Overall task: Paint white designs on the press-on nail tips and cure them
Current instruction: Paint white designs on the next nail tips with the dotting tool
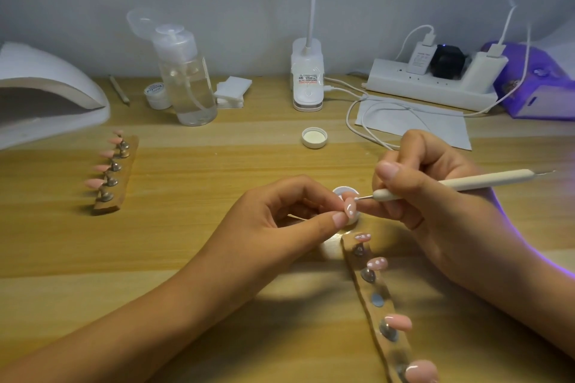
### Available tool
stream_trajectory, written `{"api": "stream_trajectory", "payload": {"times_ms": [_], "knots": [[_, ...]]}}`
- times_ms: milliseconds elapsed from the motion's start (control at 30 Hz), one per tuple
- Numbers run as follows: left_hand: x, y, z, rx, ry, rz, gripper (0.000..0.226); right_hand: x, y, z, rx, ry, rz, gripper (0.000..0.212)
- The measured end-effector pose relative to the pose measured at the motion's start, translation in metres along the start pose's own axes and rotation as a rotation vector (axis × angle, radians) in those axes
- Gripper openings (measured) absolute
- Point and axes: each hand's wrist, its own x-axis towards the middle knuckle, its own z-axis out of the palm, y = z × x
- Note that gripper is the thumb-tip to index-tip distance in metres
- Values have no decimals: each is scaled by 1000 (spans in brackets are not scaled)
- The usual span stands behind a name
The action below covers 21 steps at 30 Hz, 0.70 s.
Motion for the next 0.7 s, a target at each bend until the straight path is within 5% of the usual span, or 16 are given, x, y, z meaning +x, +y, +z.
{"api": "stream_trajectory", "payload": {"times_ms": [700], "knots": [[0,2,1,10,3,-10,3,3,2,-1,27,-38,27,18]]}}
